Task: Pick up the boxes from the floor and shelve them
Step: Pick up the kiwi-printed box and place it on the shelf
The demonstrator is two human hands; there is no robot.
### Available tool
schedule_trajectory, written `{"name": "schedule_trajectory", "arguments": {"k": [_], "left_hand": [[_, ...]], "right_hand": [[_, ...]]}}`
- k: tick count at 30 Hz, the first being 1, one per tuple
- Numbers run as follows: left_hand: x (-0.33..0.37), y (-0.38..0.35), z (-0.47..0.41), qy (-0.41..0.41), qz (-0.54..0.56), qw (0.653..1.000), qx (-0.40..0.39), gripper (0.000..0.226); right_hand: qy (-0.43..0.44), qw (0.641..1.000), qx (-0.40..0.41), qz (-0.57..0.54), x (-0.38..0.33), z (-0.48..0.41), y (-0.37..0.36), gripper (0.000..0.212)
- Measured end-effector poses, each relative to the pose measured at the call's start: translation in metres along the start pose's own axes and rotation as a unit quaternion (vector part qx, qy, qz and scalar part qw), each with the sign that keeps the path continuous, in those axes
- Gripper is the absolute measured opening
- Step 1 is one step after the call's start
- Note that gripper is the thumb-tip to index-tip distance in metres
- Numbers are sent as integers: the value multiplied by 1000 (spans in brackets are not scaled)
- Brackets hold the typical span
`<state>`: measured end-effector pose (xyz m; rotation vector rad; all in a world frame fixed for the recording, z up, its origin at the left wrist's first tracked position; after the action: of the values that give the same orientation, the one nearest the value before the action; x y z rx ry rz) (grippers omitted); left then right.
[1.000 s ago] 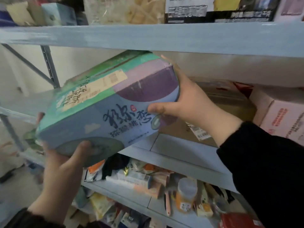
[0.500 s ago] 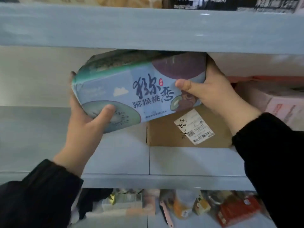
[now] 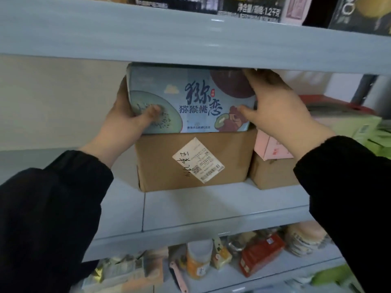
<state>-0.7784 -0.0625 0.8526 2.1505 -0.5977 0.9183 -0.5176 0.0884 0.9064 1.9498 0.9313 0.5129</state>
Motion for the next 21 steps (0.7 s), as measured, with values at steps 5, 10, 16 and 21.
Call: {"name": "schedule_trajectory", "arguments": {"k": [5,10,16,21], "left_hand": [[-1,-27,6,58,-77,995,-5,81],[2,-41,10,110,-143,984,0,75],[-3,-41,42,122,-171,973,93,91],[25,-55,92,-24,-247,952,177,69]], "right_hand": [[38,993,-1,107,26,-11,5,83],[55,996,-49,53,46,-18,2,91],[96,994,-43,-2,46,-13,7,93],[112,991,-48,-52,43,4,6,86]]}}
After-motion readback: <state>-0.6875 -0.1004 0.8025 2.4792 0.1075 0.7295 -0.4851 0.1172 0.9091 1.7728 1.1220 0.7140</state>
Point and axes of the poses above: each hand's wrist, its own z-axis away from the middle knuckle, its own y-axis out of the back of the hand, x = y × z, the point moved 5 cm from there along -z, towards the middle knuckle, and after that the axes turned 12 degrees about -x, right-handed, at the moved point
